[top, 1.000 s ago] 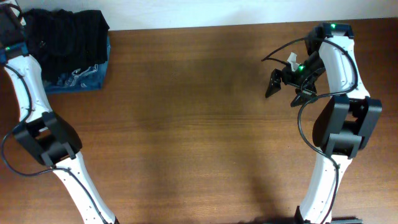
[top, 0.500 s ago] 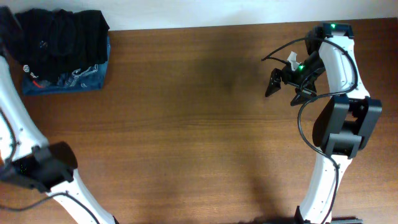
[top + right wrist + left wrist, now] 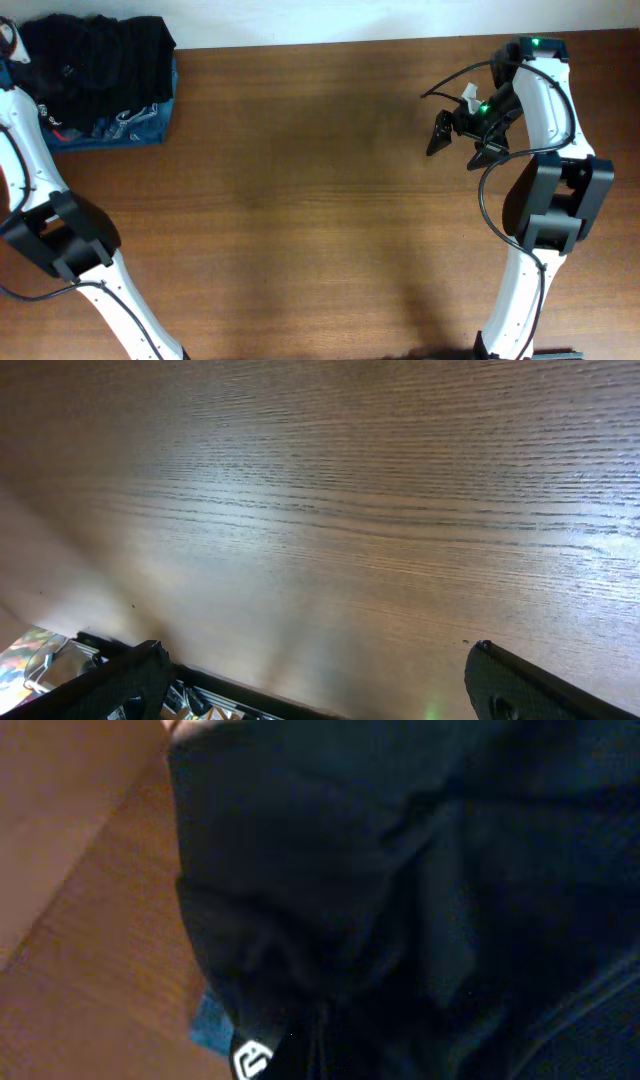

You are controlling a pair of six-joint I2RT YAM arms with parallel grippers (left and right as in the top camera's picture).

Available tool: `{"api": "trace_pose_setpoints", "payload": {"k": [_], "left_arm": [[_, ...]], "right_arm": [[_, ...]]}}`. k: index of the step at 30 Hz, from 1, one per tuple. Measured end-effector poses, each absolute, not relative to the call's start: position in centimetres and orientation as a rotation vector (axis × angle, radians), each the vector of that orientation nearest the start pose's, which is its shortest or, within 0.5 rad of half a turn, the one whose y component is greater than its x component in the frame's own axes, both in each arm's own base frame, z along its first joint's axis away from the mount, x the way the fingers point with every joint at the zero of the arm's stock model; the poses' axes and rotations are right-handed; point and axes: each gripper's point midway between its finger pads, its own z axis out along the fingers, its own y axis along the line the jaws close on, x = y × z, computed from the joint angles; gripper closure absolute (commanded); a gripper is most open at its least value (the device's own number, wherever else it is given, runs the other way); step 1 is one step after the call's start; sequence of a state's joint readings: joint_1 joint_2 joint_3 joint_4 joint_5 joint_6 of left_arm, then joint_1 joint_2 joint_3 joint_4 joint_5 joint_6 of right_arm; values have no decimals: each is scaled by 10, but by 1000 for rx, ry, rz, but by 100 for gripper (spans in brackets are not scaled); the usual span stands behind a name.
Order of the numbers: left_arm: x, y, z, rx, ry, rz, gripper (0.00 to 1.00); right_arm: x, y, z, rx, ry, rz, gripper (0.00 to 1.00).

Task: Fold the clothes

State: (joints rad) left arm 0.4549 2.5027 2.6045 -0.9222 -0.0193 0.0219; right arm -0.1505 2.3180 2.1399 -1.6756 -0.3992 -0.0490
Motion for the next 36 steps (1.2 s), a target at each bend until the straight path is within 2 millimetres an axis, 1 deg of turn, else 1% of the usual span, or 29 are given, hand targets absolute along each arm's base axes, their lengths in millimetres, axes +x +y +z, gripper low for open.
{"api": "trace_pose_setpoints", "payload": {"k": [3,6,11,13,14,16,19,20,22,25,28,31,33,36], "left_arm": [[577,285,182,-517,2310,254,99],[577,285,182,-517,2312,254,99],[571,282,176,-525,2349,245,99],[573,283,176,-522,2340,245,99],[577,284,177,-517,2322,246,99],[586,287,170,-509,2302,242,99],[600,294,153,-501,2273,244,99],[603,295,145,-501,2273,244,99],[609,298,139,-497,2254,250,99],[619,304,152,-484,2184,266,99],[624,306,159,-474,2149,272,99],[632,307,170,-459,2095,282,99],[635,306,174,-451,2079,282,99],[645,304,185,-430,2021,289,99]], "right_arm": [[392,8,100,263,3292,711,1],[392,8,100,263,3292,711,1],[392,8,100,262,3292,711,1],[392,8,100,262,3291,711,1],[392,8,100,263,3291,711,1],[392,8,100,263,3292,711,1],[390,8,100,266,3299,714,1],[390,8,100,266,3299,714,1],[390,8,100,266,3300,714,1],[390,8,100,267,3299,714,1],[390,8,100,266,3300,714,1],[390,8,100,267,3300,714,1],[390,8,100,267,3300,714,1],[390,8,100,267,3299,714,1]]}}
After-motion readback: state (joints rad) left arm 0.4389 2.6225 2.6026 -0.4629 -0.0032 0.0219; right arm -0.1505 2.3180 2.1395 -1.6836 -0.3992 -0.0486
